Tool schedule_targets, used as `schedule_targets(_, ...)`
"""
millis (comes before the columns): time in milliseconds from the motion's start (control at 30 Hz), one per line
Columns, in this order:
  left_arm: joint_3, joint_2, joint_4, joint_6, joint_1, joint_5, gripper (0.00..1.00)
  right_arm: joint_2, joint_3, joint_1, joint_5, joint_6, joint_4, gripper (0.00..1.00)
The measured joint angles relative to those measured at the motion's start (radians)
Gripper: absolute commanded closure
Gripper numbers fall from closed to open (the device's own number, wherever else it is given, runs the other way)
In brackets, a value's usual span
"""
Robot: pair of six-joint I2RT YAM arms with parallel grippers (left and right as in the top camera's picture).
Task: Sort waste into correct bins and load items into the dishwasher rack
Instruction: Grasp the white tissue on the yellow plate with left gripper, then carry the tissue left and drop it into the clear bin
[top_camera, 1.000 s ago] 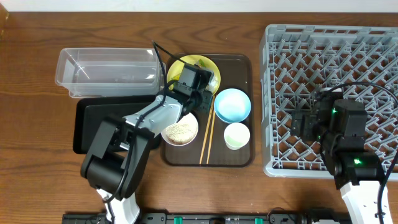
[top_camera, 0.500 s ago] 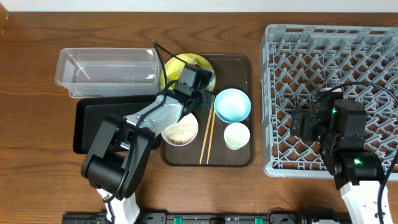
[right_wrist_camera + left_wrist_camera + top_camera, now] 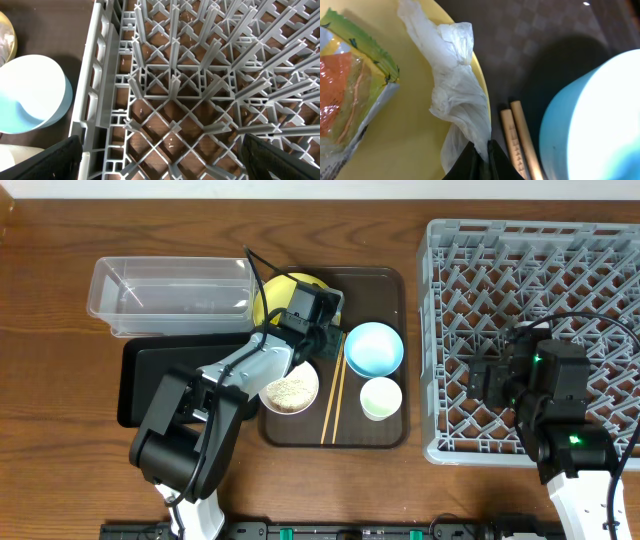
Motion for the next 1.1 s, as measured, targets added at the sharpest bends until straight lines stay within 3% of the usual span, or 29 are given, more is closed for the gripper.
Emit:
schedule_targets(467,0.000,-0.072,0.000,-0.003,0.000,0.029,0.89,0.000,0.000,0.000,0.000,0.000,0.000,0.01)
schedule_targets(600,0.000,-0.082,-0.001,-0.007,0.000,0.029,0.94,0.000,0.000,0.000,0.000,0.000,0.000,0.01)
schedule_targets(800,0.000,-0.098,-0.008,-0.006,0.002,0.029,0.94,0.000,0.000,0.000,0.000,0.000,0.000,0.01)
schedule_targets(1100,-0.002,-0.307,-0.041,-0.006,0.109,-0.017,0.94,0.000,0.000,0.000,0.000,0.000,0.000,0.01)
